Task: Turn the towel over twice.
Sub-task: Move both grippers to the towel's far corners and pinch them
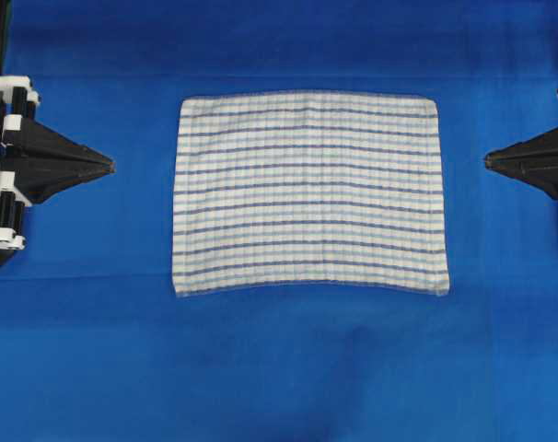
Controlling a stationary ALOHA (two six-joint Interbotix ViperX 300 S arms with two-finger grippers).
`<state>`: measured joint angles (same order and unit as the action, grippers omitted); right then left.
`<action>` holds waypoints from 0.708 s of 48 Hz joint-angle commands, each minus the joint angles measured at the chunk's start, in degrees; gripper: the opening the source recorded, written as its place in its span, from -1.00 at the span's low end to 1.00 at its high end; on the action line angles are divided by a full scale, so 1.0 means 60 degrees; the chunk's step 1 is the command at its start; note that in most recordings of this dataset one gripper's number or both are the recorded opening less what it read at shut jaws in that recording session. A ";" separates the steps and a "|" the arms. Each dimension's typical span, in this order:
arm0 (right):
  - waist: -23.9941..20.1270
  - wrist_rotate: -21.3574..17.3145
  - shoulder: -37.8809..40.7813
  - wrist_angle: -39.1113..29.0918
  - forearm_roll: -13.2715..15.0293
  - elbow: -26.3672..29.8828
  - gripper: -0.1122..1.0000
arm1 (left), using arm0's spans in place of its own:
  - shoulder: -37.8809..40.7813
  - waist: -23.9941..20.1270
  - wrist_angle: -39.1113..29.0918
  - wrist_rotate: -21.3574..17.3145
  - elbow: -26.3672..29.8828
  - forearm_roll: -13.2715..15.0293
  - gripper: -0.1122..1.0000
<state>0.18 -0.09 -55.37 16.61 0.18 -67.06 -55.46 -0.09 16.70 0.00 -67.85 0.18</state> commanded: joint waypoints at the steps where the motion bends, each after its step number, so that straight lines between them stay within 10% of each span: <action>1: 0.0132 0.0103 0.0073 0.0059 -0.0015 0.0176 -0.80 | 0.0132 -0.0483 -0.0029 -0.0117 0.0205 0.0103 -0.80; 28: 0.3384 -0.0059 0.1860 -0.0703 -0.0015 0.0234 -0.79 | 0.2959 -0.2944 0.0894 -0.0630 0.0366 0.0117 -0.78; 34: 0.3955 -0.0059 0.2607 -0.0703 -0.0015 0.0264 -0.66 | 0.3794 -0.3237 0.1128 -0.0835 0.0483 0.0117 -0.38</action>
<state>21.88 -0.35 -42.01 12.22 0.18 -66.36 -35.07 -18.46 22.15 -4.66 -66.53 0.79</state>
